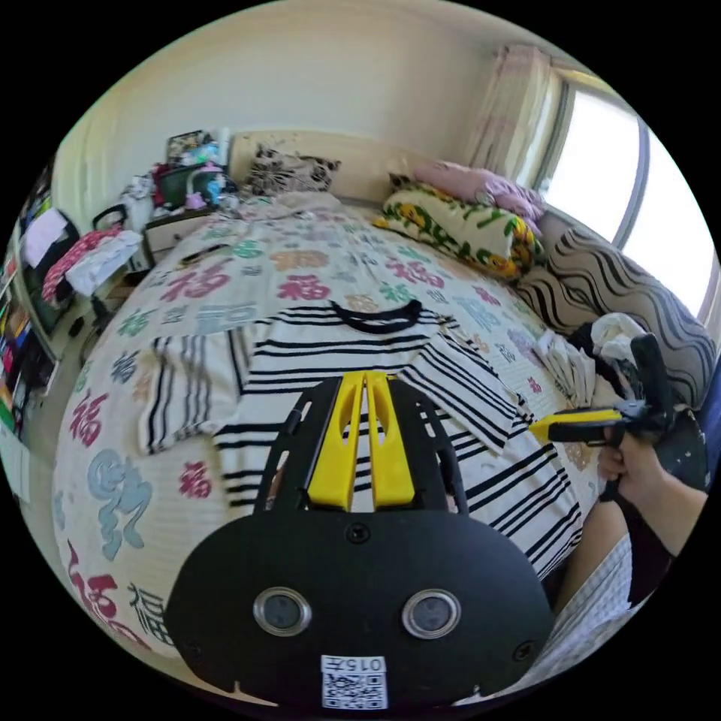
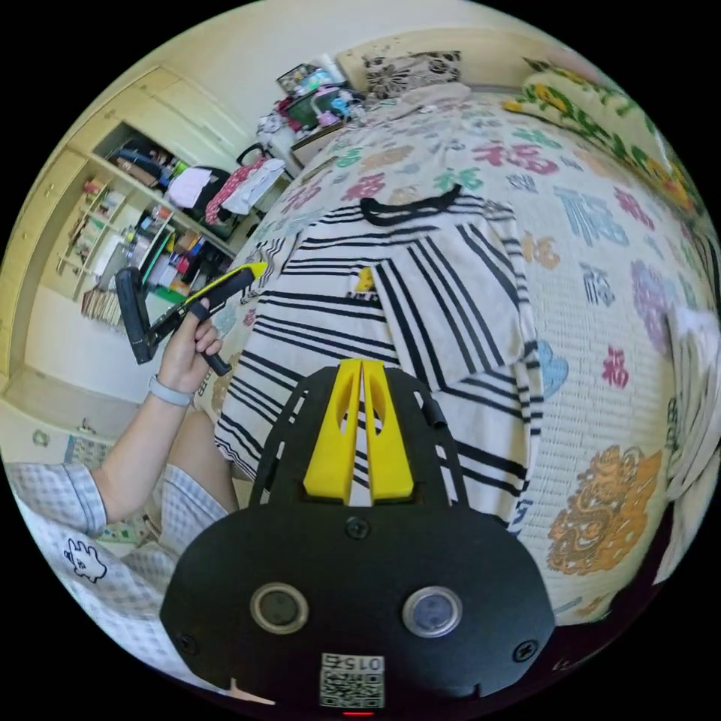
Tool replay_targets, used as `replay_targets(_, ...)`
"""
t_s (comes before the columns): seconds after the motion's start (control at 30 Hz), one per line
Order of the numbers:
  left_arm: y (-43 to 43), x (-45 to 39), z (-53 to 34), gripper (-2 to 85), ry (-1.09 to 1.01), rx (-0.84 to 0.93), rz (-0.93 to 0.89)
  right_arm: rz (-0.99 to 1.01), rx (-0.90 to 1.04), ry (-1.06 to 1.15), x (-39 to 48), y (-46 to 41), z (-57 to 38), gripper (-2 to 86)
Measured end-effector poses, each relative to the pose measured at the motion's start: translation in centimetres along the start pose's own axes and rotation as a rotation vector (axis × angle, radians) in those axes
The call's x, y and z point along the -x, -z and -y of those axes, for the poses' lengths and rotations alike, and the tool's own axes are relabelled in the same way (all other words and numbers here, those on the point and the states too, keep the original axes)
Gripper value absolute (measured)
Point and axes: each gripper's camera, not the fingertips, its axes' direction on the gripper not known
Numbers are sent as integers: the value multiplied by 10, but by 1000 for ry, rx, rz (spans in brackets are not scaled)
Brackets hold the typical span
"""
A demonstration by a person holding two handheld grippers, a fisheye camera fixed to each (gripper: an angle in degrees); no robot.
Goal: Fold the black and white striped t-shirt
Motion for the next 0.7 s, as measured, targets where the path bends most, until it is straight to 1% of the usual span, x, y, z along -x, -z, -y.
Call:
replay_targets(0.07,44,63,-27,30,133,-66,63,-34,10,118,49,-1,31,-6)
replay_targets(0.1,52,78,-32,38,167,-72,75,-39,17,149,62,-3,40,-6)
replay_targets(0.17,72,136,-52,66,298,-62,94,-59,56,258,117,-19,76,-6)
replay_targets(0.23,78,169,-61,73,353,-58,90,-81,93,328,158,-37,104,-6)
replay_targets(0.33,75,198,-63,76,358,-18,136,-87,155,406,220,-71,153,-7)
replay_targets(0.43,65,218,-58,78,359,11,135,-15,179,418,268,-103,207,-4)
replay_targets(0.5,59,230,-55,78,373,25,129,-58,212,450,299,-127,239,2)
replay_targets(0.57,51,243,-53,79,364,40,109,-162,268,514,339,-166,277,21)
replay_targets(0.63,46,252,-50,79,355,68,90,-215,311,530,363,-194,304,39)
replay_targets(0.7,44,259,-47,77,358,82,45,-221,347,520,383,-220,330,49)
